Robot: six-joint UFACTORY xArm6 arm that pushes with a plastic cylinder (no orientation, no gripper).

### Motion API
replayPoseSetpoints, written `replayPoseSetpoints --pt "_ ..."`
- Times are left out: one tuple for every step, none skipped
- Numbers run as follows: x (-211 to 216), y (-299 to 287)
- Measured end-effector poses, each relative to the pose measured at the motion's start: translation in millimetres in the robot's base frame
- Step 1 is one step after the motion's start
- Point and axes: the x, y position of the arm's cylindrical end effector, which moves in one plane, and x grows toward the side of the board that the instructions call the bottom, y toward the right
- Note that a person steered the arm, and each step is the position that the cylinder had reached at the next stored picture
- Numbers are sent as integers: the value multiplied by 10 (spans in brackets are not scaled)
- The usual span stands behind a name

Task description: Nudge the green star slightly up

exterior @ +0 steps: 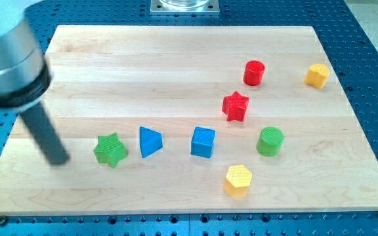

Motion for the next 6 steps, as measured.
replayPoseSetpoints --pt "452 529" --pt "101 725" --pt "-49 720" --pt "-212 673" --pt "-201 400" --pt "-256 63"
